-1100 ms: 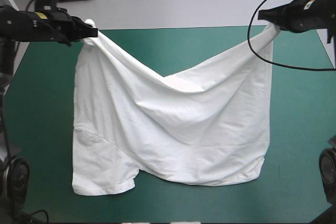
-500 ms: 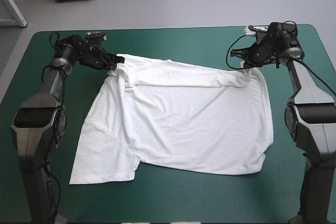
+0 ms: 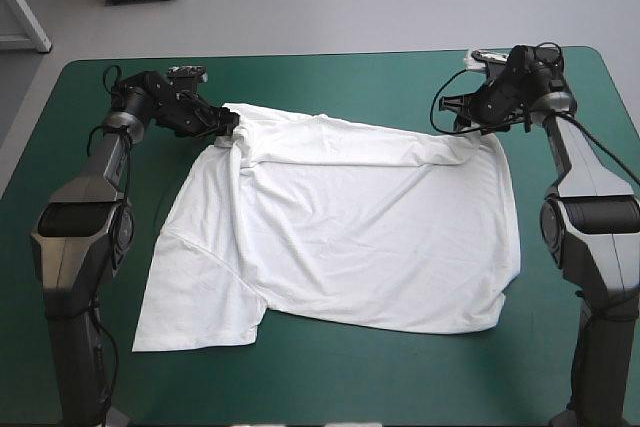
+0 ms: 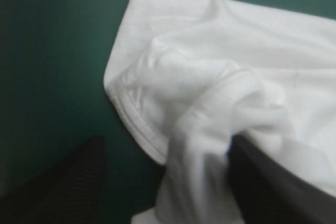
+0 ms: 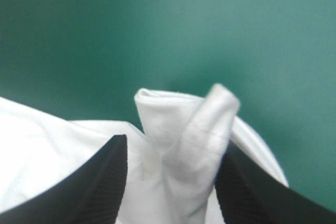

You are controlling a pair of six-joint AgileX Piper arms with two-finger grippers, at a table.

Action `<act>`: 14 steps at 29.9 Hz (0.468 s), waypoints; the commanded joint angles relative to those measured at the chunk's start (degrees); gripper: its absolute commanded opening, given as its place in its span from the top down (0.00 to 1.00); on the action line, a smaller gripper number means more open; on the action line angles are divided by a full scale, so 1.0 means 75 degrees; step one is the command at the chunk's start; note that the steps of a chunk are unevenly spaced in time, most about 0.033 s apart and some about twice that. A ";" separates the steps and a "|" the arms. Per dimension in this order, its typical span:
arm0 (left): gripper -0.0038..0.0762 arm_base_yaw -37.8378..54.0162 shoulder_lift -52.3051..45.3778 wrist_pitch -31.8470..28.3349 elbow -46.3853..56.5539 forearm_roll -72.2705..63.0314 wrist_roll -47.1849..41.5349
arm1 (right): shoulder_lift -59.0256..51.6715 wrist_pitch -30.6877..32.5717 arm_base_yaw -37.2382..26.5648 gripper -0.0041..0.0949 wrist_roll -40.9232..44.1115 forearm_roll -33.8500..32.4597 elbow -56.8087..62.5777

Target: Fold the cloth

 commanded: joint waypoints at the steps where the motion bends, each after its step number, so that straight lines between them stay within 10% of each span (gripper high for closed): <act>1: 0.17 -0.0007 -0.0524 0.0670 -0.0736 -0.0128 0.0048 | -0.0628 0.0265 0.0015 0.42 -0.0047 0.0008 -0.0261; 14: 0.42 -0.0007 -0.2286 0.2247 -0.1759 0.0072 0.0494 | -0.2620 0.0788 -0.0003 0.52 -0.0062 0.0018 -0.0247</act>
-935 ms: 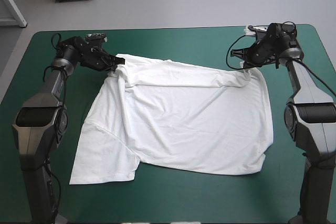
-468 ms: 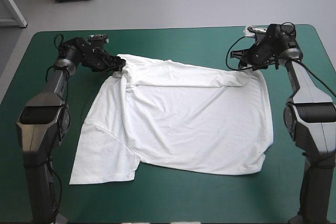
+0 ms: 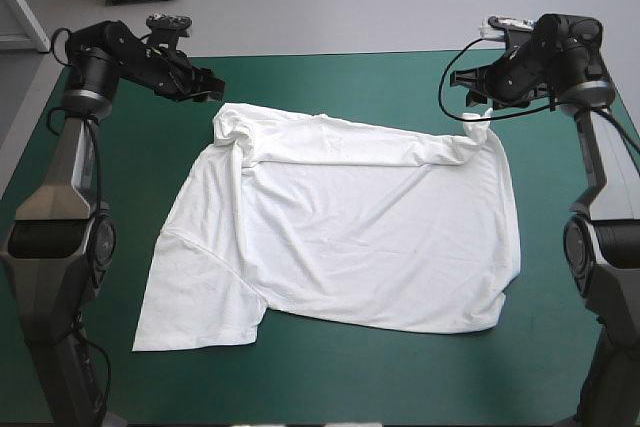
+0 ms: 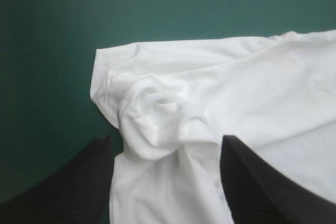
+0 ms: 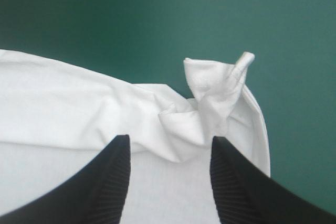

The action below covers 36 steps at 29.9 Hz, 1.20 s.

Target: Fold the cloth

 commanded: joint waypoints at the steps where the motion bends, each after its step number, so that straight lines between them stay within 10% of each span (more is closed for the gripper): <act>1: 0.42 -0.0007 -0.1174 0.0110 -0.0241 0.0002 -0.0051 | -0.1152 -0.0075 -0.0003 0.52 -0.0082 0.0029 -0.0233; 10: 0.43 -0.0007 -0.3053 0.0478 0.0195 0.0190 -0.0351 | -0.3263 -0.0075 0.0015 0.52 -0.0206 0.0060 0.0462; 20: 0.43 -0.0021 -0.5611 0.0429 0.4176 0.0926 -0.0402 | -0.5387 -0.0075 0.0015 0.52 -0.0307 0.0011 0.2957; 36: 0.43 -0.0021 -0.3778 0.0032 0.5664 0.1976 -0.1332 | -0.5522 -0.0075 0.0015 0.54 -0.0265 0.0147 0.3131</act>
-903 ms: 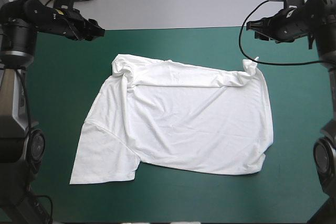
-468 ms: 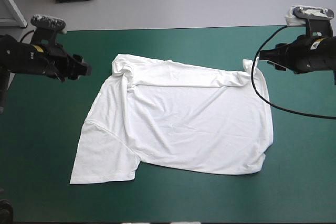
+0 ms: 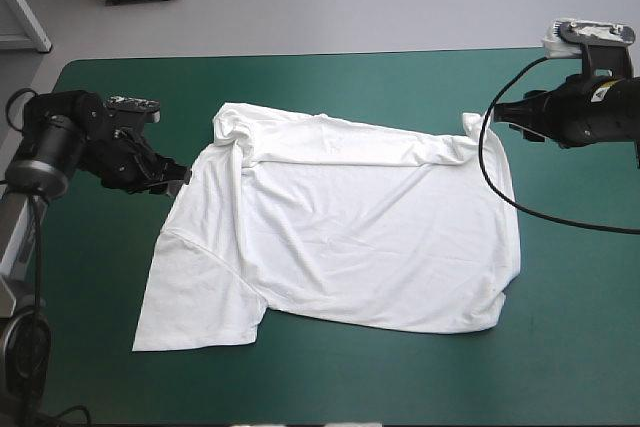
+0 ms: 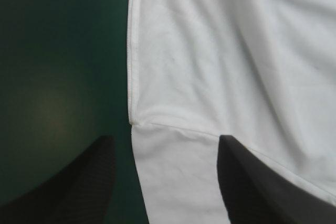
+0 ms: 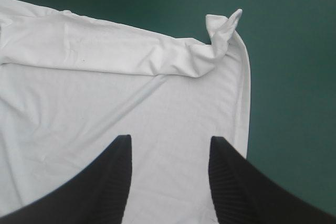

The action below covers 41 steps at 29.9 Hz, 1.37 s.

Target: Fold the cloth

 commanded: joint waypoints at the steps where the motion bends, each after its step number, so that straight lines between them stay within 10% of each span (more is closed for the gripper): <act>1: 0.43 -0.0013 0.0329 -0.0133 -0.0152 0.0069 -0.0286 | -0.0251 -0.0243 0.0015 0.55 0.0000 0.0096 -0.0151; 19: 0.44 -0.0013 0.1588 -0.1781 0.1192 0.0467 -0.1188 | -0.0251 -0.0243 0.0015 0.57 -0.0042 0.0029 -0.0151; 26: 0.96 -0.0089 0.1804 -0.1805 0.1956 0.0022 -0.1055 | -0.0251 -0.0243 0.0015 0.57 -0.0042 -0.0172 -0.0151; 41: 0.96 0.0114 0.1770 -0.2478 0.0873 0.3024 -0.2577 | -0.0251 -0.0243 0.0015 0.57 -0.0042 -0.0380 -0.0151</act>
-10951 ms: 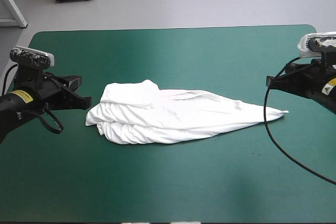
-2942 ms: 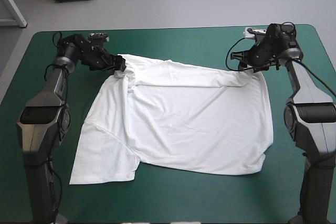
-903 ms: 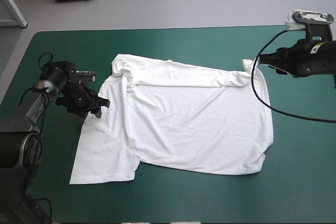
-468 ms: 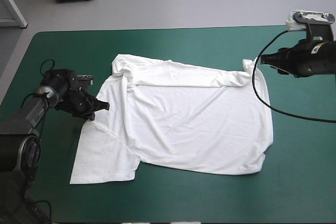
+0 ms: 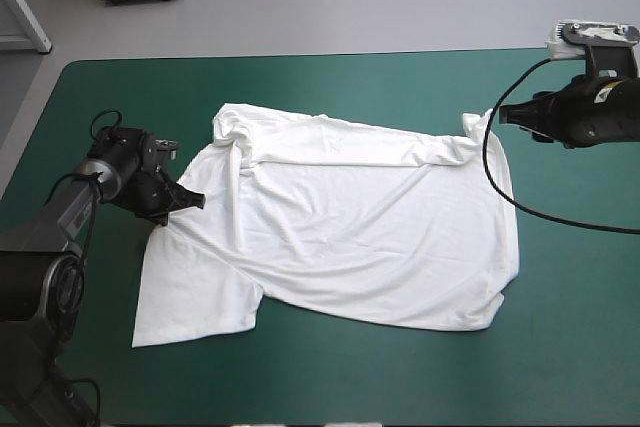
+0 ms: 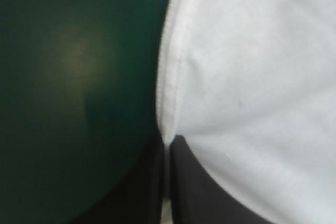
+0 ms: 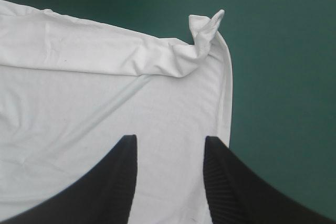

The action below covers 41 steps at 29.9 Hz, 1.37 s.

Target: Fold the cloth

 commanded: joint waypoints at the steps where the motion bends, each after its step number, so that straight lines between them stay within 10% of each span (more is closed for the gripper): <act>1: 0.96 0.0423 -0.0035 -0.0675 -0.0550 0.1377 -0.0613 | -0.0243 -0.0243 0.0015 0.57 -0.0042 -0.0018 -0.0151; 18: 0.96 0.1707 0.3042 -0.1429 -0.7166 0.1552 -0.0708 | -0.0216 -0.0243 0.0015 0.57 -0.0151 -0.0240 -0.0151; 31: 0.95 0.1732 0.5257 -0.0238 -1.0303 0.1584 -0.0273 | -0.0216 -0.0243 0.0015 0.57 -0.0151 -0.0240 -0.0151; 41: 0.38 0.1702 0.5229 0.1522 -1.1017 0.0395 0.0616 | -0.0216 -0.0243 0.0015 0.57 -0.0162 -0.0224 -0.0151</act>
